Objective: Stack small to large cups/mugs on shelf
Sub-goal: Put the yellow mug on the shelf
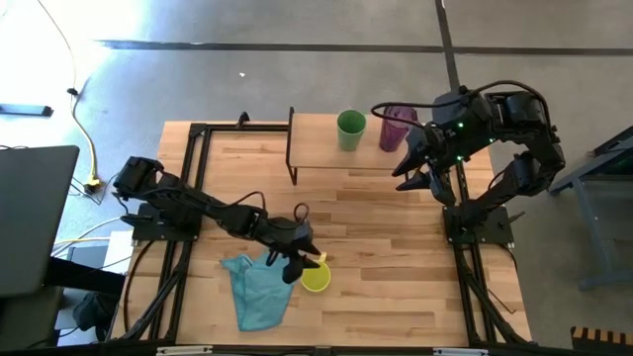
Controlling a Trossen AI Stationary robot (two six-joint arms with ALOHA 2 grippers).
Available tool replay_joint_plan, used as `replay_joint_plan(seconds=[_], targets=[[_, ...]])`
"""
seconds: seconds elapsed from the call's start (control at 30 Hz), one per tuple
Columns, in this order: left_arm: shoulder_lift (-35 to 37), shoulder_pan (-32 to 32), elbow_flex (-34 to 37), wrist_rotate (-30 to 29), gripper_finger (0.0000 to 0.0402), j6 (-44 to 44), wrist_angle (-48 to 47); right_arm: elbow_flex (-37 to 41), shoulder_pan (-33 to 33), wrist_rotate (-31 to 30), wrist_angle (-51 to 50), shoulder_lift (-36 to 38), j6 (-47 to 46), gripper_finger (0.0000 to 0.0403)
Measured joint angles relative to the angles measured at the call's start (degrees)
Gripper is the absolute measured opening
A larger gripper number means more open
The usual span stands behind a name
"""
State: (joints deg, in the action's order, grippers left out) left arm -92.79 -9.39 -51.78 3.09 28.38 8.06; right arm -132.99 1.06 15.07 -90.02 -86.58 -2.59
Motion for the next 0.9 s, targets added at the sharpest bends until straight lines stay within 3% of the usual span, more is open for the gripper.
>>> replay_joint_plan(seconds=[0.23, 0.53, 0.9], targets=[[-2.71, 0.0, -7.55, 2.6, 0.0184, -10.66, -8.27, 0.0, 0.0, 0.0, 0.01, 0.02, 0.02, 0.0155], [-2.75, -1.85, -11.2, 11.0, 0.0184, -14.81, -21.39, 0.0, 0.0, 0.0, 0.0, 0.02, 1.07, 0.0155], [-2.75, -5.77, -11.28, 7.42, 0.0184, -15.09, -20.24, 0.0, 0.02, 0.02, 0.0, 0.02, 2.81, 0.0155]])
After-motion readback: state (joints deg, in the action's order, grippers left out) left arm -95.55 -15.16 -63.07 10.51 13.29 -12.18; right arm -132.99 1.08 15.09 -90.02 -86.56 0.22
